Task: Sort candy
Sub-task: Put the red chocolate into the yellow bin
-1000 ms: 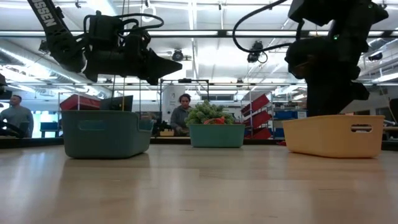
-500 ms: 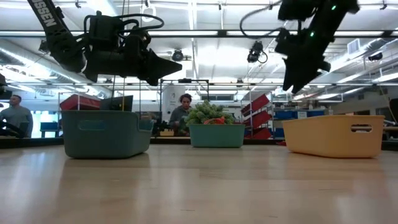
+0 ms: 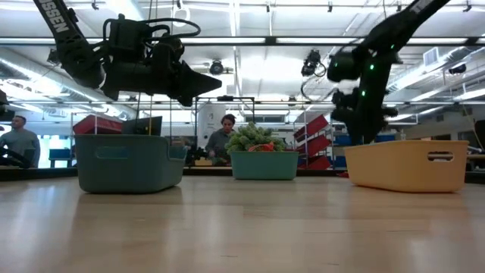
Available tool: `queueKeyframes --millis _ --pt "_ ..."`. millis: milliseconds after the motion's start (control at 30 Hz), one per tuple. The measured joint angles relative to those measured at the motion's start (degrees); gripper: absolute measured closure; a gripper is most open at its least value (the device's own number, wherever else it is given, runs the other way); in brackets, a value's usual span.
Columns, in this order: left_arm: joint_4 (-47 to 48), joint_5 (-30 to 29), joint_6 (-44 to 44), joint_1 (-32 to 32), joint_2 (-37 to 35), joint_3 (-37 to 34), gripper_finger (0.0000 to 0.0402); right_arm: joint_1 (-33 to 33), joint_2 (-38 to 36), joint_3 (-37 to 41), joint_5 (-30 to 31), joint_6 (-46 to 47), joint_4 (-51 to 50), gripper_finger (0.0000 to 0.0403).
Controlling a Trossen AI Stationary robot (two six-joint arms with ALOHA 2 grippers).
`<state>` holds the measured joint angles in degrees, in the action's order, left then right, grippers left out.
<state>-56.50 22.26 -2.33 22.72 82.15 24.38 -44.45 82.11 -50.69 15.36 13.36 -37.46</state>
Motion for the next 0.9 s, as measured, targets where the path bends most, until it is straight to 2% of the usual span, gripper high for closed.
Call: queueKeyframes --millis 100,300,433,700,800,900 --pt "0.63 0.0 0.0 0.0 0.0 0.0 0.0396 -1.93 3.28 0.02 0.82 -0.08 -0.01 0.0182" --pt "2.2 0.0 0.0 -0.02 0.0 0.0 0.0396 -3.08 7.42 0.02 1.36 -3.15 -0.71 0.0218" --pt "2.29 0.0 -0.26 -0.02 0.0 0.0 0.0396 -3.41 9.58 0.02 3.55 -5.14 -0.11 0.022" --pt "2.31 0.0 -0.31 0.0 0.0 0.0 0.0396 -3.99 13.14 -0.44 3.9 -10.09 0.24 0.0221" --pt "2.29 0.0 -0.42 -0.02 0.0 0.0 0.0396 -4.01 13.28 -0.42 2.2 -10.27 0.21 0.0241" --pt "2.29 0.0 -0.44 0.0 0.0 0.0 0.0396 -4.02 13.27 -0.44 1.47 -10.79 -0.23 0.0286"
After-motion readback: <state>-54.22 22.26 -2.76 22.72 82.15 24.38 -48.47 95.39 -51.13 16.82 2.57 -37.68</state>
